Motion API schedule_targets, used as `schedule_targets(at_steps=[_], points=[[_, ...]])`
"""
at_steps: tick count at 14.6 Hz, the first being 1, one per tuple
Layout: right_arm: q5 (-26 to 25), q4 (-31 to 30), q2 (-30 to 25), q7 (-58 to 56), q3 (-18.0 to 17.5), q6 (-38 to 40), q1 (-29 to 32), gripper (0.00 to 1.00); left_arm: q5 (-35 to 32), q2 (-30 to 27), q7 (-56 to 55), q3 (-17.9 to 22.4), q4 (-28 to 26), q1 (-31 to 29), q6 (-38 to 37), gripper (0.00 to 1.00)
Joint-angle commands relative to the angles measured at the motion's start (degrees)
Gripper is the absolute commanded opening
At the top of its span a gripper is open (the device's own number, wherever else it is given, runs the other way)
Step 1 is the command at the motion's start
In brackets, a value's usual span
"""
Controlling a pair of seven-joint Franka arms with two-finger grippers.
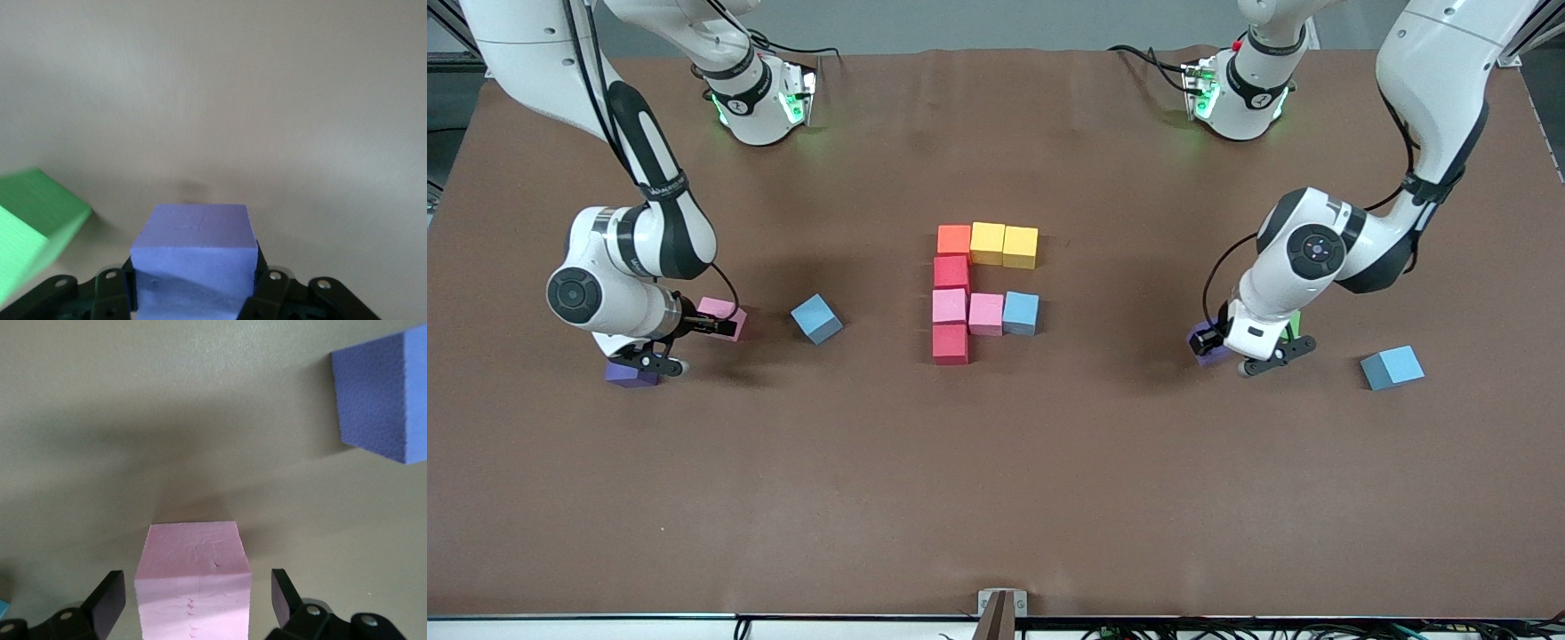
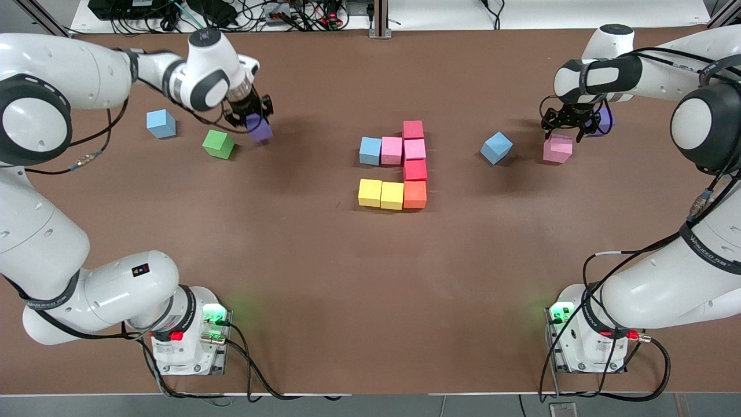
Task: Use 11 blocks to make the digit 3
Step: 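Grasp pink with the right gripper while the left gripper grasps purple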
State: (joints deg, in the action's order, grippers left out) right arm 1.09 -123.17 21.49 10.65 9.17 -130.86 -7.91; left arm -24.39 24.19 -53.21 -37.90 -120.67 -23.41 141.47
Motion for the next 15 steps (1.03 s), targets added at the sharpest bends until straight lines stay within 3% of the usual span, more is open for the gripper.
schedule_targets(at_steps=[1,3,6,9,12,15], points=[[-0.8,-1.5,0.1,-0.1,-0.6,-1.2,0.4,0.95,-0.2,-0.9,-0.1,-1.0,6.4,-0.8,-5.0,0.0],[-0.8,-1.4,0.5,-0.1,-0.6,-1.1,0.4,0.88,-0.2,-0.7,0.3,-0.9,11.8,-0.7,-8.8,0.0],[-0.7,-1.3,1.1,0.0,-0.6,-1.2,0.4,0.65,0.1,0.2,6.2,-0.9,20.4,-0.8,-15.9,0.0],[-0.6,-0.4,1.2,0.0,-0.7,-0.5,0.4,0.44,0.2,0.3,12.0,-0.8,24.4,-0.9,-20.0,0.0],[-0.6,3.2,1.1,-0.2,-1.4,-0.4,0.3,0.43,0.1,0.2,15.6,-0.8,29.3,-1.0,-25.8,0.0],[-0.7,12.3,1.4,-0.3,-3.7,1.3,-1.0,0.43,1.0,0.3,23.5,-0.7,32.5,-2.0,-28.9,0.0]])
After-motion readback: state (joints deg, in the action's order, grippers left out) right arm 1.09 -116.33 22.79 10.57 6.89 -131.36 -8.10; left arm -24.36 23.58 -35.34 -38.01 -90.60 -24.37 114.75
